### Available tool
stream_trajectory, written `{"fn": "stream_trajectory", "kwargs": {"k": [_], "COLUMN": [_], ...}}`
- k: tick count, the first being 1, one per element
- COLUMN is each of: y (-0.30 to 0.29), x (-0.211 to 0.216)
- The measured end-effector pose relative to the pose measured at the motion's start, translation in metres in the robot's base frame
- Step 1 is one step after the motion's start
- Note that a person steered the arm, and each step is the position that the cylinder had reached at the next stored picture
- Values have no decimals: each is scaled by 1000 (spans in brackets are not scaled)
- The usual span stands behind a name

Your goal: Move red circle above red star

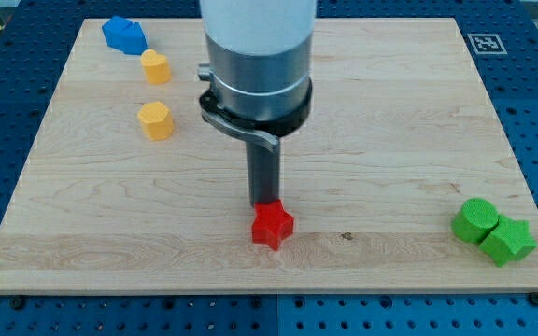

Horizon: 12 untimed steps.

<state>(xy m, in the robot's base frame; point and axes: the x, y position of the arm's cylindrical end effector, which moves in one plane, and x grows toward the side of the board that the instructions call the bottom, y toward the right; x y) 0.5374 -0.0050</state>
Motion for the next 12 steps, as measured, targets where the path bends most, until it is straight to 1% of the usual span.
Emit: {"fn": "stream_trajectory", "kwargs": {"k": [1, 2, 3, 5, 6, 9, 10, 12], "y": [16, 22, 19, 18, 19, 52, 49, 16], "x": [19, 28, 26, -19, -49, -132, -152, -166]}}
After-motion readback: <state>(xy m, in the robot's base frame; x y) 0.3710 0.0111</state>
